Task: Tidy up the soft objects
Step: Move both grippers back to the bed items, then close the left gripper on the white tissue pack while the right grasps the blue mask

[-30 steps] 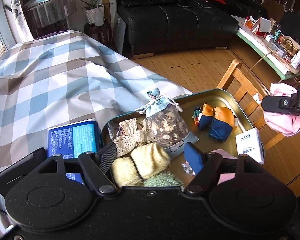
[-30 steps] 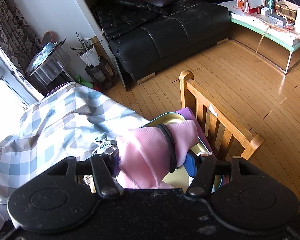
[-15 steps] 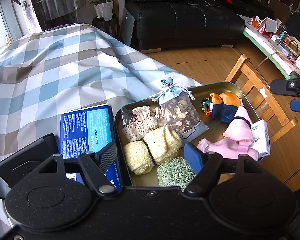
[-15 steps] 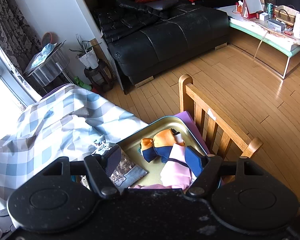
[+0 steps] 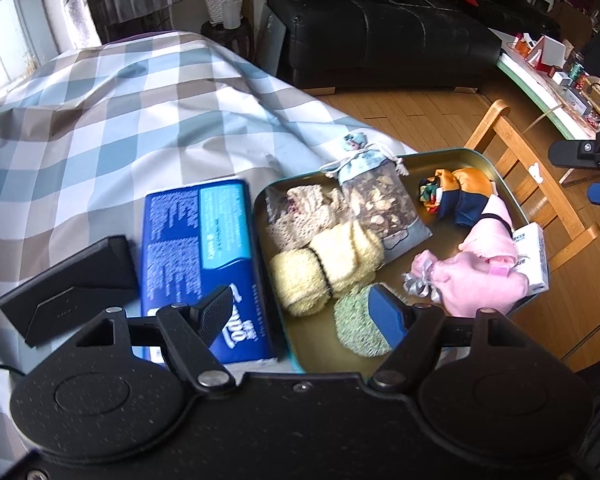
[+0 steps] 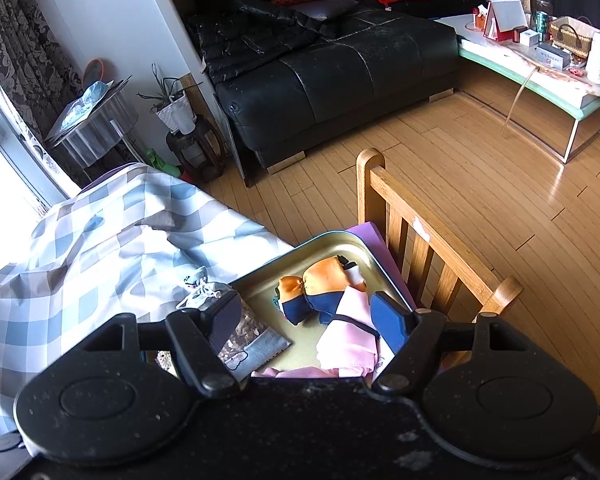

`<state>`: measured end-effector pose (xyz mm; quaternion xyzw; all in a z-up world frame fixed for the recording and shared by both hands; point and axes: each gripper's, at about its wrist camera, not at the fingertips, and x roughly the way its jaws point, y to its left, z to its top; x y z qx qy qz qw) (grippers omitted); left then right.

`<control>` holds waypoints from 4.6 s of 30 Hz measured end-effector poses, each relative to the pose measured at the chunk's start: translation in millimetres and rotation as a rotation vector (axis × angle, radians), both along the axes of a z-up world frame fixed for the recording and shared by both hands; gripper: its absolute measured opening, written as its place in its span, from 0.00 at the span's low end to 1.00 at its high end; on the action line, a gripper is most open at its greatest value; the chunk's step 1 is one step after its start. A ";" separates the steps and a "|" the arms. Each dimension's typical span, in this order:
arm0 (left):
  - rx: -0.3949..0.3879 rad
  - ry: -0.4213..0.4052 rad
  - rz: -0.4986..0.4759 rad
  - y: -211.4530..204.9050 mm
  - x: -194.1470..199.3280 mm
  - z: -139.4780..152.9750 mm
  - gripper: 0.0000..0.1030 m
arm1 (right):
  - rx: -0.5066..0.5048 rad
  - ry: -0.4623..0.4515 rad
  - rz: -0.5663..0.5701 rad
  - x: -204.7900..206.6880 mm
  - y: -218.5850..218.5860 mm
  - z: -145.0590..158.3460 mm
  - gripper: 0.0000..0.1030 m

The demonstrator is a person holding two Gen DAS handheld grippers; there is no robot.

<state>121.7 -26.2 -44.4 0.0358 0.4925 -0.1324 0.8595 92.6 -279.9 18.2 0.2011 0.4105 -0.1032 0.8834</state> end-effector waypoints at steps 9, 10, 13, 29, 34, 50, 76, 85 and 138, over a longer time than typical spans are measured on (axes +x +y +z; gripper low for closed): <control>0.036 0.010 0.110 62.5 -20.5 -0.1 0.68 | -0.061 0.010 0.020 0.6 8.3 -0.2 0.70; 0.039 0.009 0.129 72.7 -21.9 0.9 0.68 | -0.068 0.010 0.022 0.5 9.2 -0.2 0.71; 0.068 0.003 0.189 105.1 -25.2 3.1 0.68 | -0.090 0.009 0.026 0.1 12.5 0.2 0.71; 0.105 0.026 0.484 249.6 -30.4 -13.5 0.69 | -0.310 -0.052 0.221 -22.6 84.8 -5.0 0.76; 0.073 0.074 0.494 258.6 -28.2 -29.6 0.69 | -0.291 -0.076 0.324 -41.3 121.2 -11.6 0.77; 0.014 0.180 0.445 246.4 -22.0 -55.9 0.69 | -0.219 -0.013 0.661 -93.3 264.6 -63.6 0.78; 0.030 0.269 0.446 230.9 -6.3 -87.9 0.84 | -0.203 0.100 0.728 -93.7 305.9 -101.3 0.80; 0.043 0.302 0.447 228.4 1.0 -102.1 0.94 | -0.186 0.107 0.727 -85.0 332.2 -114.3 0.87; 0.056 0.274 0.462 218.4 -8.9 -110.3 0.98 | -0.137 0.241 0.468 -45.9 301.0 -143.5 0.99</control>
